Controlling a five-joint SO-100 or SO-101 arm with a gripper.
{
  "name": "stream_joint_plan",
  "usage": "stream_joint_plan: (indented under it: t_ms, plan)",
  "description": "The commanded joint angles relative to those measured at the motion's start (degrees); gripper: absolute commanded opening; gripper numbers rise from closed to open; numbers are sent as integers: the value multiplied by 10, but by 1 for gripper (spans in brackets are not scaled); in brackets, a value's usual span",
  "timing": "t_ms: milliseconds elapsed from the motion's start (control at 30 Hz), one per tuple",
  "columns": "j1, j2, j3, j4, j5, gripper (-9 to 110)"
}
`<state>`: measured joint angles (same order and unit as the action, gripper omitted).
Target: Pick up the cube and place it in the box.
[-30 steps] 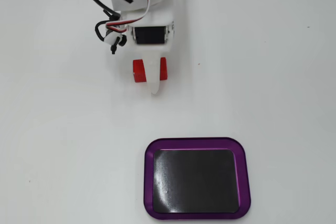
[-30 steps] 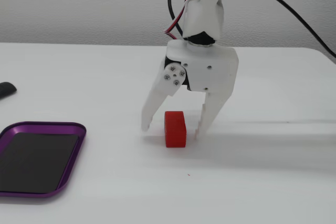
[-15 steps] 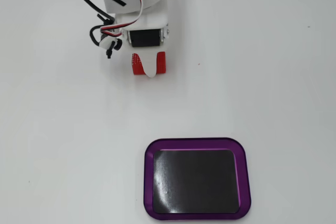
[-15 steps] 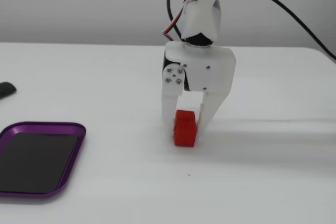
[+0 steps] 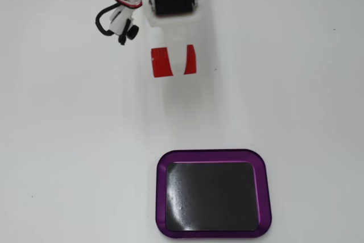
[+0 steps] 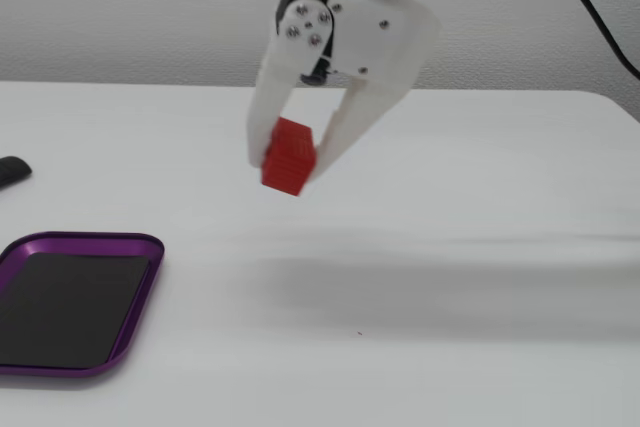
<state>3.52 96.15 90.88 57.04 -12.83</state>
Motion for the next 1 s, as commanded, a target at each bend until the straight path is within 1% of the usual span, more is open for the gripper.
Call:
stream_joint_plan:
  t_ms: [0, 133, 233, 300, 500, 700, 967]
  plan:
    - [-26, 49, -18, -105, -3, -1]
    - [-38, -4, -1, -246, -42, -1]
    - [-39, -77, -9, -300, -71, -1]
    - [-39, -127, -46, -320, -80, -1]
    - [-39, -253, -171, -294, -73, -1]
    - [-40, -321, -278, -265, -74, -1]
    - [-40, -344, -303, -265, -74, 0]
